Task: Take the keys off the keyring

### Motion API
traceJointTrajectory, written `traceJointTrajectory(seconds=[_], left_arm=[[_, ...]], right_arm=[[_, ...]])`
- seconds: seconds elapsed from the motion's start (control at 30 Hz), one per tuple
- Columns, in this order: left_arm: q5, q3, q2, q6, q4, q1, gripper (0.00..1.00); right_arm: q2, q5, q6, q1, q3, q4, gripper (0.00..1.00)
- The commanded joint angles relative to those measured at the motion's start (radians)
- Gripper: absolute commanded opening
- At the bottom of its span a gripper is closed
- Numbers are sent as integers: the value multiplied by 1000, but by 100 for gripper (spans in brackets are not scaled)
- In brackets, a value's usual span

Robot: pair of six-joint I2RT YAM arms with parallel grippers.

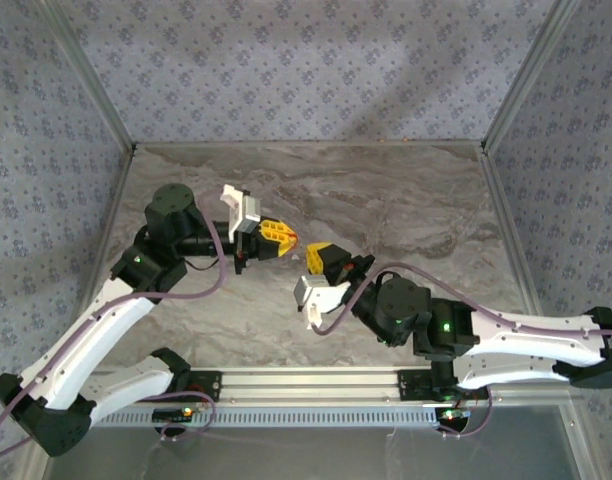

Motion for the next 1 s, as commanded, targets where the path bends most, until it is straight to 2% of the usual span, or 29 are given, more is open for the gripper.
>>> traceJointTrajectory(seconds=[0.0,0.23,0.3,0.43,0.6,0.63,0.8,0.97], left_arm=[[-89,45,21,-40,12,-2,0],[-129,38,16,-32,-2,-11,0],[-127,29,19,-40,4,-11,0],[-127,-11,-2,-27,3,-10,0],[-146,-87,-51,-31,45,-10,0],[-150,-110,-63,-37,68,-9,0],[-149,-206,-107,-96,208,-10,0],[-147,-269,-130,-136,320,-17,0]], right_arm=[[70,-77,-122,44,-39,59,0],[187,-14,-297,50,-96,395,0],[194,-34,-238,39,-77,387,0],[115,-146,99,-40,55,74,0],[99,-322,414,-144,232,-334,0],[100,-383,446,-172,295,-404,0],[129,-523,586,-256,453,-672,0],[189,-522,618,-260,551,-815,0]])
